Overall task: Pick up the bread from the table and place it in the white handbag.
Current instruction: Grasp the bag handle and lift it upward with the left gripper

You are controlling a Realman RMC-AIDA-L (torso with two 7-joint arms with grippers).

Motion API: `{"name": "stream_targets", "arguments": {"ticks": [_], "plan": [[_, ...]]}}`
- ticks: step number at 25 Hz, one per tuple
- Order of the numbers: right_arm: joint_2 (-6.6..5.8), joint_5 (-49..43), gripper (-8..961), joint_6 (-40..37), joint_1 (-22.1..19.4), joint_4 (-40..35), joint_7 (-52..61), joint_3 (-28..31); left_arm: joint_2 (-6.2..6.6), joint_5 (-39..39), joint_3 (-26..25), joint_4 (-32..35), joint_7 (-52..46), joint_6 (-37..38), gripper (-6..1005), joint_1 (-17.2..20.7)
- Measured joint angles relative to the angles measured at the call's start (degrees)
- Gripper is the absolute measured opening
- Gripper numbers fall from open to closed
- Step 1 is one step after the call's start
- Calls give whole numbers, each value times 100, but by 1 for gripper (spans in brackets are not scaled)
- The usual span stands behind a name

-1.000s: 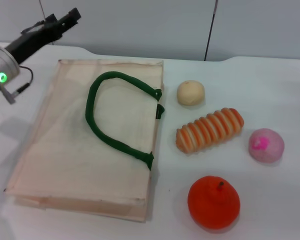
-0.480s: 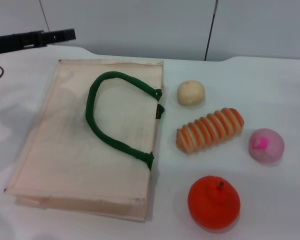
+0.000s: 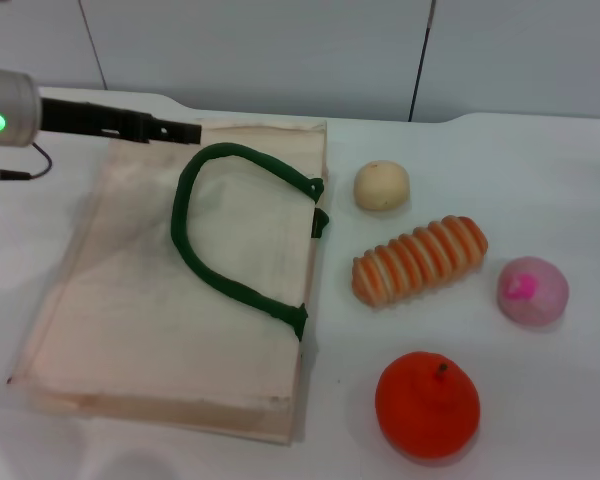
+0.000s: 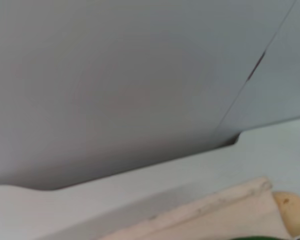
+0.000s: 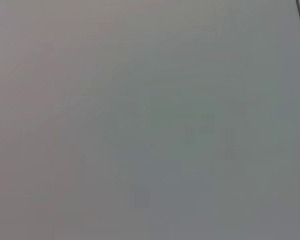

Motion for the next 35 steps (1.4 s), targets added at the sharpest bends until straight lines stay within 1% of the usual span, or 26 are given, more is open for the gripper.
{"name": "stream_targets", "arguments": {"ticks": [2,3,7,13,16,19,29,35], "plan": [[0,0,892,0,12,0,0,0,-48,89,0,115,-3,-176,884,-37],[0,0,892,0,17,0,0,0,-52,119,0,229,-5,-267,884,-45],[0,0,892,0,26,0,2,0,-22,330,0,706,-68,-663,884,-57],[1,0,892,39,36,0,7,0,-27,447,-9,799,-192,-873,885,-44],[7,-1,892,38,43,4,8,0,-30,431,-9,971,-199,-1025,885,-11],[5,0,892,38,49,4,19,0,-14,468,-10,1210,-199,-1327,882,-29],[9,0,892,42,90,0,73,0,-12,497,-9,1510,-220,-1816,877,-14],[9,0,891,44,90,0,73,0,-17,496,-18,1592,-237,-1922,798,-10]]}}
